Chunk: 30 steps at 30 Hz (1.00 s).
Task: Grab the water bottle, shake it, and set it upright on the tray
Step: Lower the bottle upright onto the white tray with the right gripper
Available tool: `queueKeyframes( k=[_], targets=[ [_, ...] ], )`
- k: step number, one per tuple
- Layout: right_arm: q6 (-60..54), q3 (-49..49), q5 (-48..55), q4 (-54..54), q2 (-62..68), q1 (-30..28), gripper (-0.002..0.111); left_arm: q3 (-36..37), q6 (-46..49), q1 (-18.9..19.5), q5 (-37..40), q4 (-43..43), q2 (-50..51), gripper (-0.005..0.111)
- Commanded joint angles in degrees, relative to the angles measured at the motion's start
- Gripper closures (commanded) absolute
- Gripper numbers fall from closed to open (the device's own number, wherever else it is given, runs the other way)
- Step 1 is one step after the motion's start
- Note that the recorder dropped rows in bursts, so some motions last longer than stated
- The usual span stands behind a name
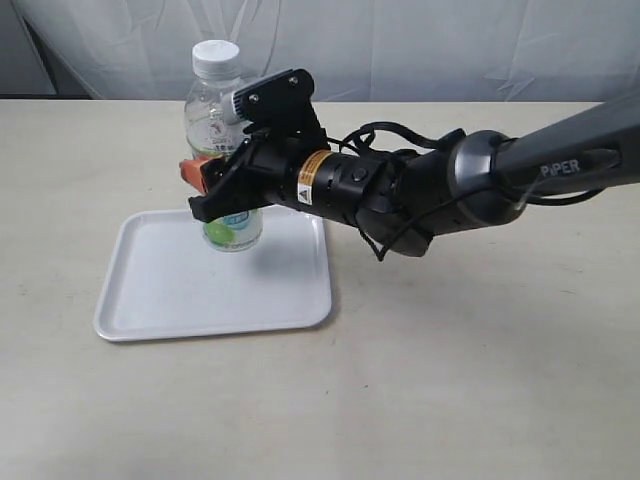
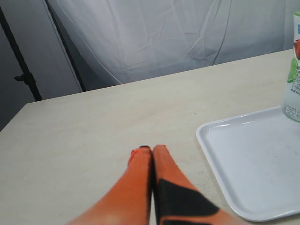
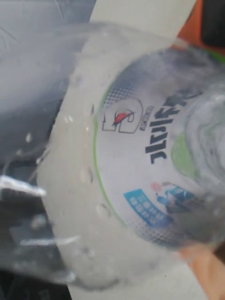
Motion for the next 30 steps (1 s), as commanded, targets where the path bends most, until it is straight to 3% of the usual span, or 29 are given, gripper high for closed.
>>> queueKeyframes(
  k=[1, 24, 26, 30],
  targets=[
    [-7.57, -0.48, -3.39, 1.76, 1.43, -0.3, 0.109, 0.21, -0.2, -0.02, 0.09, -0.08, -0.26, 0.106],
    [-10.85, -0.52, -8.95, 0.03, 8.39, -0.18, 0.107, 0.21, -0.2, -0.02, 0.09, -0.08, -0.26, 0.106],
    [-10.85, -0.52, -8.95, 0.03, 8.39, -0.17, 0.099, 0.21, -0.2, -0.02, 0.09, -0.08, -0.26, 0.106],
    [-9.37, -0.52, -8.83, 2.05, 8.39, 0.44, 0.061, 0.21, -0.2, -0.02, 0.09, -0.08, -0.26, 0.106]
  ],
)
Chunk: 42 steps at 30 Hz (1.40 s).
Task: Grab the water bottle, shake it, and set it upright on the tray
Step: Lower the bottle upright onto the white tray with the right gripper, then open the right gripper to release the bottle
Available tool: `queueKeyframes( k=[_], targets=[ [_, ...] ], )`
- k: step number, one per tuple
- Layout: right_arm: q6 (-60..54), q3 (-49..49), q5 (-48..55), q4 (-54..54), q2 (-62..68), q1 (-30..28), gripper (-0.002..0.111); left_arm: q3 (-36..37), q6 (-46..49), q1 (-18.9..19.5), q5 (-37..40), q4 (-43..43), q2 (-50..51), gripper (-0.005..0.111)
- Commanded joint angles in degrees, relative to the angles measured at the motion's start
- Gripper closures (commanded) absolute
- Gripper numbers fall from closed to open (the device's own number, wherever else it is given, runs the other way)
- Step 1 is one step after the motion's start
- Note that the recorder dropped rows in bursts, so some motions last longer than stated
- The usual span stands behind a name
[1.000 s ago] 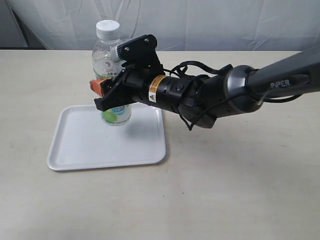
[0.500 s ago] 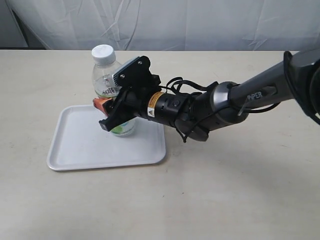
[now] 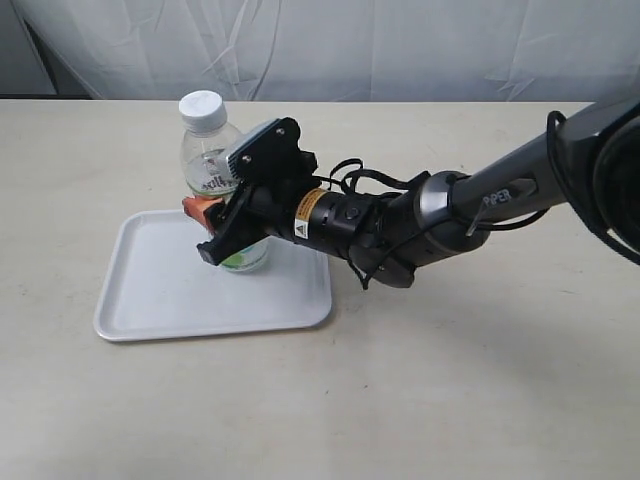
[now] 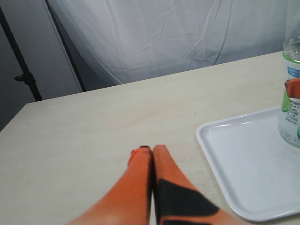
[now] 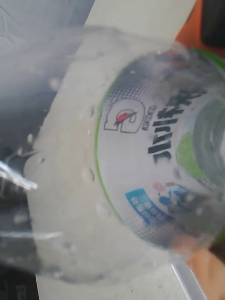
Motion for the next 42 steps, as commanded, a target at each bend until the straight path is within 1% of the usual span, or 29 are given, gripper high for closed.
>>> queueKeyframes(
  k=[1, 2, 3, 5, 10, 12, 13, 15, 26, 38, 42],
  targets=[
    [1.0, -0.08, -0.08, 1.87, 0.12, 0.6, 0.05, 0.21, -0.2, -0.02, 0.09, -0.08, -0.26, 0.106],
    [0.99, -0.08, 0.03, 2.67, 0.12, 0.87, 0.041, 0.21, -0.2, -0.02, 0.09, -0.08, -0.26, 0.106],
    [1.11, -0.08, 0.03, 3.21, 0.12, 1.15, 0.036, 0.21, -0.2, -0.02, 0.09, -0.08, -0.26, 0.106],
    [1.11, -0.08, 0.68, 4.09, 0.12, 1.96, 0.034, 0.21, -0.2, -0.02, 0.09, -0.08, -0.26, 0.106],
    [1.01, -0.08, 3.14, 6.2, 0.01, 3.06, 0.034, 0.21, -0.09, -0.02, 0.09, -0.08, -0.26, 0.106],
    [0.9, -0.08, 7.55, 10.39, -0.71, 3.06, 0.034, 0.21, -0.09, -0.02, 0.09, -0.08, -0.26, 0.106],
    [0.9, -0.08, 11.93, 13.1, -1.46, 3.06, 0.034, 0.21, -0.09, -0.02, 0.09, -0.08, -0.26, 0.106],
    [0.9, -0.08, 17.07, 15.26, -2.72, 3.06, 0.034, 0.21, -0.19, -0.02, 0.09, -0.08, -0.26, 0.106],
    [0.0, -0.08, 30.94, 11.38, -7.86, 3.14, 0.034, 0.21, -0.19, -0.02, 0.09, -0.08, -0.26, 0.106],
    [0.0, 0.94, 38.34, 9.93, -10.96, 3.14, 0.034, 0.21, -0.19, -0.02, 0.09, -0.08, -0.26, 0.106],
    [-0.39, 1.94, 43.73, 9.32, -13.63, 3.14, 0.034, 0.21, -0.19, -0.02, 0.09, -0.08, -0.26, 0.106]
  ],
)
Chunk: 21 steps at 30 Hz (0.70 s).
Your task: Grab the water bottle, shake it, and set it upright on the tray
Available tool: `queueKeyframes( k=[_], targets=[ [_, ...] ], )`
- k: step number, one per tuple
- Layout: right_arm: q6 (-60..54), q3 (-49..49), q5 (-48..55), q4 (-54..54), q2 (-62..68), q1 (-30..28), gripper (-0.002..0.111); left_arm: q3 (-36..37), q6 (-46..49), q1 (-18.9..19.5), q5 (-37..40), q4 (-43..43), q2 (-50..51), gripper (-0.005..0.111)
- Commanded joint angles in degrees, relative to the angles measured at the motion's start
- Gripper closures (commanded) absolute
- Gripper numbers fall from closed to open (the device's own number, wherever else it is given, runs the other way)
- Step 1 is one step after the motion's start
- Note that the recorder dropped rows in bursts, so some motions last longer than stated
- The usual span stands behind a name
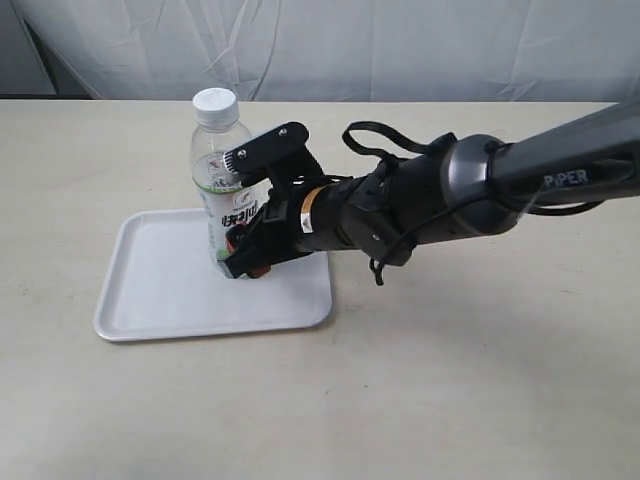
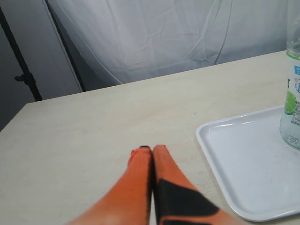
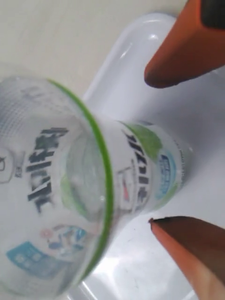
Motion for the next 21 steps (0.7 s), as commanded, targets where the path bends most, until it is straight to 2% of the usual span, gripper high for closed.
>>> queueKeyframes(
  k=[1, 4, 6, 8, 11, 15, 16, 21],
  targets=[
    [-0.84, 1.45, 6.49, -0.81, -3.57, -0.13, 0.034, 0.21, -0.19, -0.02, 0.09, -0.08, -0.26, 0.106],
    [-0.84, 3.03, 10.99, -1.14, -6.13, -0.13, 0.034, 0.21, -0.19, -0.02, 0.09, -0.08, -0.26, 0.106],
    [-0.84, 4.18, 13.93, -1.14, -7.78, -0.13, 0.038, 0.21, -0.19, -0.02, 0.09, -0.08, -0.26, 0.106],
    [-0.84, 4.97, 17.47, -1.14, -9.7, -0.13, 0.051, 0.21, -0.19, -0.02, 0.09, -0.08, -0.26, 0.106],
    [-0.84, 6.25, 22.8, -1.14, -13.38, -0.13, 0.078, 0.21, -0.19, -0.02, 0.09, -0.08, -0.26, 0.106],
    [-0.84, 7.9, 28.16, -1.04, -18.59, -0.13, 0.105, 0.21, -0.19, -0.02, 0.09, -0.08, -0.26, 0.106],
    [-0.84, 8.59, 28.85, -1.04, -20.21, -0.13, 0.109, 0.21, -0.19, -0.02, 0.09, -0.08, -0.26, 0.106],
    [-0.74, 11.49, 33.27, 0.49, -28.89, -0.13, 0.109, 0.21, -0.19, -0.02, 0.09, -0.08, -0.26, 0.106]
  ],
)
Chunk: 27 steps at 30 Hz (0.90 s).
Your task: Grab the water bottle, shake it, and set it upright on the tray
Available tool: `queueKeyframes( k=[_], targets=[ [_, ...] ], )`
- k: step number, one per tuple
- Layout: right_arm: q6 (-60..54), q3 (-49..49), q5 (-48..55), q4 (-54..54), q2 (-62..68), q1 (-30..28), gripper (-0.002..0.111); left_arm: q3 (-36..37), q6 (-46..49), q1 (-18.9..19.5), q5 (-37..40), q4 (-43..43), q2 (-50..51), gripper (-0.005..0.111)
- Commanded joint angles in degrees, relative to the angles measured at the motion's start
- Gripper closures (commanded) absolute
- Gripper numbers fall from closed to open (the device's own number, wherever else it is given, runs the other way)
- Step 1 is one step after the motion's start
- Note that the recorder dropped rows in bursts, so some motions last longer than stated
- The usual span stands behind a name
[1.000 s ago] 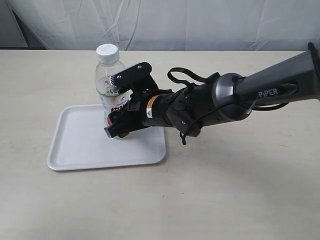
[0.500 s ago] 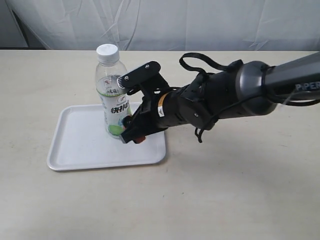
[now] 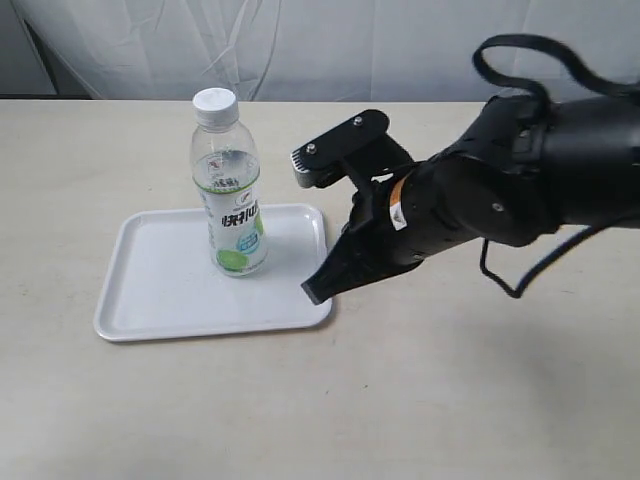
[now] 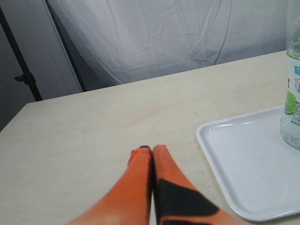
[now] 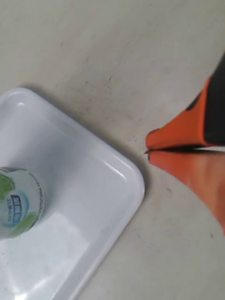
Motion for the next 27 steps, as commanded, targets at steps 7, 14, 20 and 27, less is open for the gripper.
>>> queueKeyframes(
  k=[7, 14, 20, 27],
  targets=[
    [0.07, 3.24, 20.6, 8.22, -16.95, -0.13, 0.109, 0.21, -0.19, -0.02, 0.09, -0.08, -0.26, 0.106],
    [0.07, 3.24, 28.9, 11.73, -19.99, -0.13, 0.109, 0.21, -0.19, -0.02, 0.09, -0.08, -0.26, 0.106],
    [-2.03, 3.24, 25.2, 8.97, -19.99, -0.13, 0.109, 0.21, -0.19, -0.02, 0.09, -0.08, -0.26, 0.106],
    [-0.65, 3.37, 19.53, 6.86, -22.64, -0.26, 0.109, 0.21, -0.19, -0.02, 0.09, -0.08, -0.26, 0.106]
  ],
)
